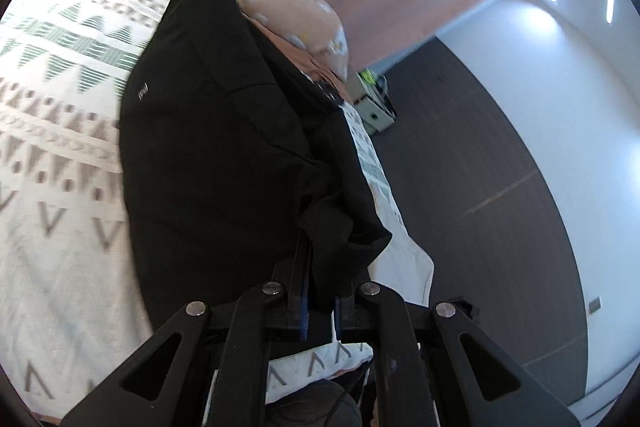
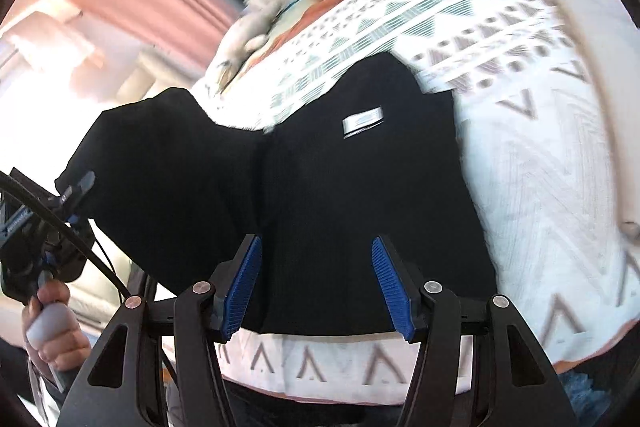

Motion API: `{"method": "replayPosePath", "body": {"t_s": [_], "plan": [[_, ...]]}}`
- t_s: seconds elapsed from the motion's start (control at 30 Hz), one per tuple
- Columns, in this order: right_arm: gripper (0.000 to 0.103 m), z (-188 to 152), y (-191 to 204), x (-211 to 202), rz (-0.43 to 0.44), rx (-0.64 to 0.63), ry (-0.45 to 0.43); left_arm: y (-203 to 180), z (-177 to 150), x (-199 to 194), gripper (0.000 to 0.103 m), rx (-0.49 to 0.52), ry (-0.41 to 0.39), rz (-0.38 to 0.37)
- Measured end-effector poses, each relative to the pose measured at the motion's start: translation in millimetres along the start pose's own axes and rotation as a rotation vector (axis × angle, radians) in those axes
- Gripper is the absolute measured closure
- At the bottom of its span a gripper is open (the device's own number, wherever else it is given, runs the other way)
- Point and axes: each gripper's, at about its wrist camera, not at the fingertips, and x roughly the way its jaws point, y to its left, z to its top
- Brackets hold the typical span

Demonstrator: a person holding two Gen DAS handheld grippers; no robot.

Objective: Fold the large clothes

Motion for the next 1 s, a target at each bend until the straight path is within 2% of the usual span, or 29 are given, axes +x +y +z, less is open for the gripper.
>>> {"method": "replayPosePath", "body": {"t_s": [0.1, 0.13, 0.27, 0.47, 0.57, 0.63, 0.67, 0.7, 0.77, 0.87, 1.0], "plan": [[0.047, 0, -19, -16, -0.018, 0.033, -0.026, -15, -9, 40, 0.093, 0.014, 0.067, -0.028], [0.047, 1, -25, -38, -0.022, 0.043, -0.031, -17, -12, 49, 0.093, 0.007, 0.085, -0.039], [0.047, -5, -38, -79, -0.065, 0.093, -0.053, -28, -34, 106, 0.093, 0.011, 0.193, -0.061], [0.047, -12, -61, -107, -0.107, 0.158, -0.052, -16, -67, 172, 0.089, -0.05, 0.371, 0.013], [0.047, -10, -64, -116, -0.102, 0.169, -0.052, -16, -71, 177, 0.082, -0.049, 0.388, 0.027], [0.046, -13, -59, -129, -0.091, 0.172, -0.053, -18, -67, 175, 0.076, -0.034, 0.382, 0.025], [0.045, -12, -57, -131, -0.082, 0.172, -0.055, -19, -66, 172, 0.061, -0.029, 0.377, 0.019], [0.044, -12, -55, -133, -0.07, 0.171, -0.057, -19, -65, 168, 0.032, -0.026, 0.369, 0.018], [0.043, -10, -51, -133, -0.039, 0.163, -0.063, -17, -62, 156, 0.007, -0.026, 0.33, 0.006], [0.037, -4, -47, -124, -0.001, 0.143, -0.07, -18, -60, 144, 0.007, -0.03, 0.295, 0.013], [0.036, 2, -36, -114, 0.036, 0.109, -0.069, -3, -54, 120, 0.007, -0.017, 0.236, 0.091]]}}
